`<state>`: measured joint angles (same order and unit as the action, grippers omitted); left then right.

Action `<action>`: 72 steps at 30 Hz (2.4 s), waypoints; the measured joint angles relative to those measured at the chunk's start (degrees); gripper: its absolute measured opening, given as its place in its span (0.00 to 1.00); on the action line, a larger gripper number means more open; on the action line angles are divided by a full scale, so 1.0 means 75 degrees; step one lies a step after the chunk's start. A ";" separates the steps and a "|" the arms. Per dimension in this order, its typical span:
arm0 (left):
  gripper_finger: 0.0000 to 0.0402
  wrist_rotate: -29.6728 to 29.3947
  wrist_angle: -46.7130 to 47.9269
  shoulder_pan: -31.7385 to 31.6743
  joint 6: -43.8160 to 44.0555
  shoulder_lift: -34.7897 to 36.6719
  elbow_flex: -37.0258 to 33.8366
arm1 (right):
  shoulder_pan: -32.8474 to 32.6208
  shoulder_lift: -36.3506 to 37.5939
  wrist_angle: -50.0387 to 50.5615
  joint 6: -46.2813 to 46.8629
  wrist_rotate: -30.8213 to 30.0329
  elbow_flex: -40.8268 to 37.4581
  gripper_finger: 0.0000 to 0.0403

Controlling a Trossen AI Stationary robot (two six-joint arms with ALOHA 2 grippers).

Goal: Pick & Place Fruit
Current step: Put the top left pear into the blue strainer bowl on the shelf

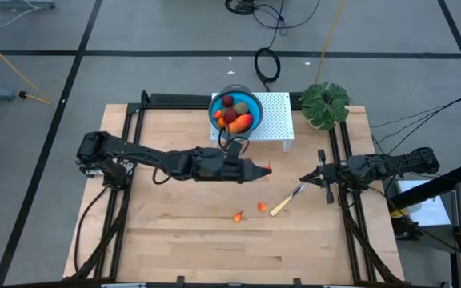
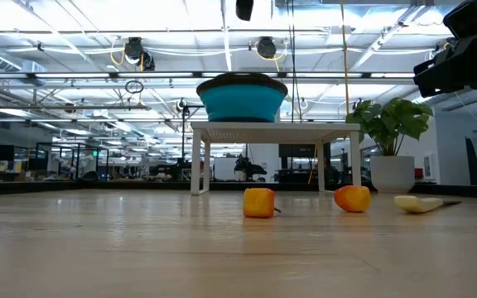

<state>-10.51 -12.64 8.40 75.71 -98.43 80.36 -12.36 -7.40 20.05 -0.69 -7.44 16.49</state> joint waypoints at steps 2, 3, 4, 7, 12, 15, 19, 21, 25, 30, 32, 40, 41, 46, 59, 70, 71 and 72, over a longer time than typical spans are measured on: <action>0.27 0.0003 -0.0163 0.0000 0.0334 0.0000 -0.0003 | 0.0003 0.0000 -0.0004 0.0000 0.0000 0.0000 0.00; 0.27 0.0000 -0.0226 0.0000 0.0429 0.0000 -0.0003 | 0.0000 -0.0003 0.0000 0.0000 0.0003 0.0000 0.00; 0.27 0.0000 -0.0290 0.0000 0.0506 0.0000 -0.0003 | 0.0001 -0.0002 -0.0002 0.0000 0.0000 0.0000 0.00; 0.27 0.0000 -0.0404 0.0000 0.0619 0.0000 -0.0003 | 0.0000 -0.0003 0.0000 0.0000 0.0000 0.0000 0.00; 0.27 0.0006 -0.0493 0.0000 0.0476 0.0000 -0.0003 | 0.0000 0.0000 -0.0003 0.0000 0.0003 0.0000 0.00; 0.27 0.0024 -0.0573 0.0006 -0.0878 0.0000 -0.0003 | 0.0001 -0.0002 -0.0003 0.0000 0.0001 0.0000 0.00; 0.27 -0.0004 -0.0736 0.0015 -0.2976 0.0000 -0.0003 | 0.0001 -0.0003 -0.0003 0.0000 0.0003 0.0000 0.00; 0.27 -0.0105 -0.0767 -0.0005 -0.3650 0.0000 -0.0003 | 0.0001 -0.0001 -0.0002 0.0000 0.0003 0.0000 0.00; 0.27 -0.0464 -0.0732 -0.0089 -0.5045 0.0000 -0.0003 | 0.0001 0.0000 -0.0004 0.0000 0.0003 0.0000 0.00; 0.27 -0.0833 -0.0671 -0.0343 -0.6248 0.0000 -0.0003 | 0.0000 -0.0001 -0.0001 -0.0031 0.0003 0.0000 0.00; 0.27 -0.0839 -0.0558 -0.0501 -0.6563 0.0000 0.0005 | 0.0000 0.0000 -0.0003 -0.0035 0.0003 0.0000 0.00; 0.27 -0.0819 0.3161 -0.1264 -0.7846 0.0000 0.1513 | 0.0002 -0.0001 -0.0003 -0.0055 0.0000 0.0000 0.00; 0.27 -0.0821 0.3539 -0.1373 -0.7976 0.0000 0.1672 | 0.0000 -0.0002 0.0001 -0.0056 0.0000 0.0000 0.00; 0.27 -0.0822 0.4854 -0.1926 -0.8620 0.0000 0.2165 | 0.0003 -0.0003 -0.0003 -0.0058 -0.0020 0.0000 0.00; 0.27 -0.1269 0.7047 -0.3600 -0.8905 -0.0003 0.2261 | 0.0000 -0.0001 0.0000 0.0024 -0.0031 0.0000 0.00; 0.27 -0.0208 0.7888 -0.4714 -0.8029 -0.0003 0.2261 | 0.0003 -0.0001 -0.0001 0.0056 -0.0032 0.0000 0.00; 0.27 -0.0047 0.7919 -0.4739 -0.8015 -0.0003 0.2261 | 0.0002 0.0000 -0.0001 0.0059 -0.0032 0.0000 0.00; 0.27 0.0029 0.7947 -0.4738 -0.8019 -0.0003 0.2261 | 0.0000 -0.0003 -0.0003 0.0059 -0.0032 0.0000 0.00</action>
<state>-10.29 46.97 -27.13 15.56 -98.45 97.32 -12.36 -7.42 20.03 -0.25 -7.68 16.49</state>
